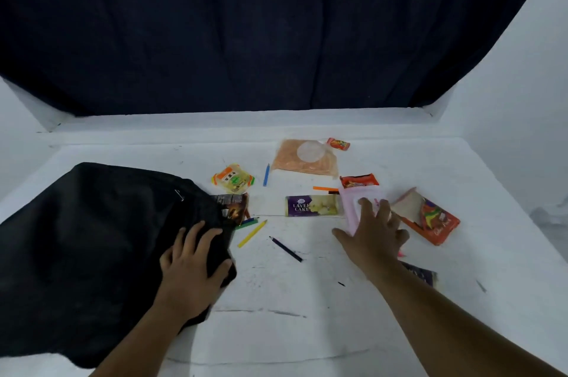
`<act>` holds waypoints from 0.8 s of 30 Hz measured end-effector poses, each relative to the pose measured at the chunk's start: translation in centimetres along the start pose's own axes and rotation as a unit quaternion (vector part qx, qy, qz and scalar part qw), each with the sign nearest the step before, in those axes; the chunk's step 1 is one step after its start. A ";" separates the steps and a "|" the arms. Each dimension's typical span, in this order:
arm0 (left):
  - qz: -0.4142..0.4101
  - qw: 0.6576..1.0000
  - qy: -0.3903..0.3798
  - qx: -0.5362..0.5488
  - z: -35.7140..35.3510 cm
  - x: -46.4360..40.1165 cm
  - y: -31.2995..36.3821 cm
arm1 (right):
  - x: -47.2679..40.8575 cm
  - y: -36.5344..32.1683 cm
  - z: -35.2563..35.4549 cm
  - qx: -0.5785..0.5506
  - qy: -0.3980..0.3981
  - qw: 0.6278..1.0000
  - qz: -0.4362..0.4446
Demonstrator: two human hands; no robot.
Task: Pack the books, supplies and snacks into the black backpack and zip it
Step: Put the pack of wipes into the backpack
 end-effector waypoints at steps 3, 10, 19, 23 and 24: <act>0.007 1.000 -0.010 -0.007 -0.1 0.0 -0.1 | -0.1 0.1 0.8 -0.023 0.047 0.998 0.034; 0.020 0.998 0.024 0.062 0.8 0.6 0.2 | 1.3 -1.7 2.8 -0.155 0.111 0.970 0.152; 0.195 0.964 0.089 0.156 3.0 0.2 -2.0 | 4.7 -8.1 1.3 -0.301 -0.006 0.907 0.295; 0.216 0.957 0.083 0.174 4.7 -0.4 -3.2 | 6.6 -10.8 0.1 -0.324 -0.033 0.884 0.336; 0.237 0.944 0.077 0.215 5.4 -0.5 -3.7 | 7.0 -11.6 -0.1 -0.329 -0.036 0.878 0.346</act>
Point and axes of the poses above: each hand's wrist, its own x-axis away from the middle knuckle, its own z-axis out of the back of the hand, y = z × x, the point moved 6 cm from there along -x, towards the middle knuckle, and after that the axes turned 9 degrees about -x, right-handed, at the moved point
